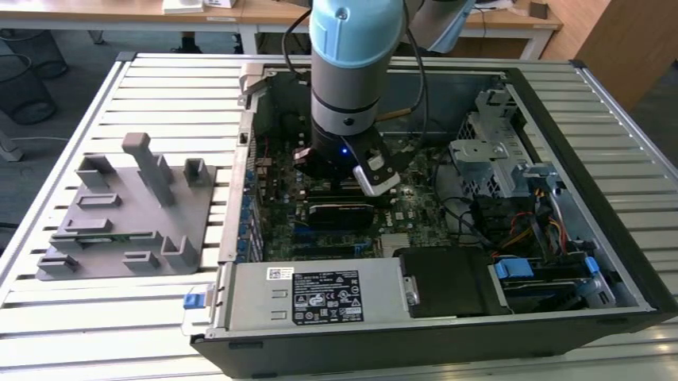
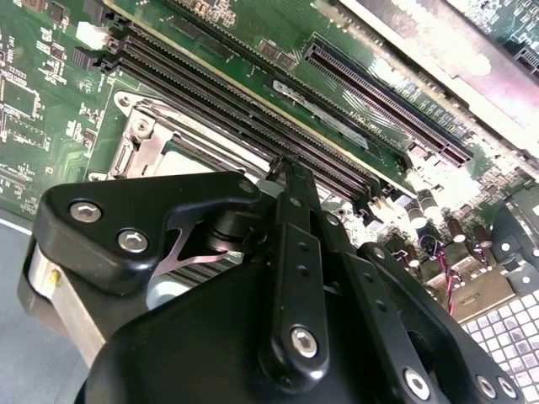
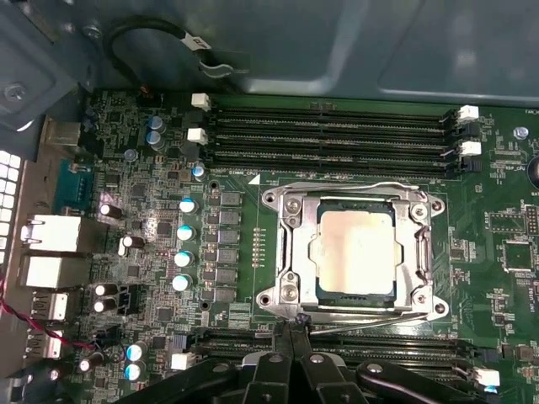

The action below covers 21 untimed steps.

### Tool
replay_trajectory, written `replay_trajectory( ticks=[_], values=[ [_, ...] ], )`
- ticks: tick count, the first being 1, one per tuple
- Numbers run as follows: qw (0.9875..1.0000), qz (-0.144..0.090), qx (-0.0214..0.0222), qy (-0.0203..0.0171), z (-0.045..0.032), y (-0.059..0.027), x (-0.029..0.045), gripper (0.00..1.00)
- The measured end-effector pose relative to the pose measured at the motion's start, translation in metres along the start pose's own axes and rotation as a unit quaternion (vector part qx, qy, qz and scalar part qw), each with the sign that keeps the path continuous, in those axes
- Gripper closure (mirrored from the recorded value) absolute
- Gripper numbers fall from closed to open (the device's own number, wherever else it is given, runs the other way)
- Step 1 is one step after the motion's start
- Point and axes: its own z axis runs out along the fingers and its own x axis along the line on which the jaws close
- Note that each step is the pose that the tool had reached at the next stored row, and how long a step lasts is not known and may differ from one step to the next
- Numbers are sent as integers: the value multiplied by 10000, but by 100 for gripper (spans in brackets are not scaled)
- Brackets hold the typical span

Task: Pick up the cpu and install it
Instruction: 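Install the second cpu locking lever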

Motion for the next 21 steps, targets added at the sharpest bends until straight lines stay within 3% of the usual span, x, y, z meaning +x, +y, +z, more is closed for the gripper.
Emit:
replay_trajectory(
  ticks=[5,13,21],
  values=[
    [10000,-2,-49,-1,19,-25,18,89],
    [9998,-3,-201,-5,60,-47,55,89],
    [9997,-3,-240,-5,86,-52,96,89]
  ],
)
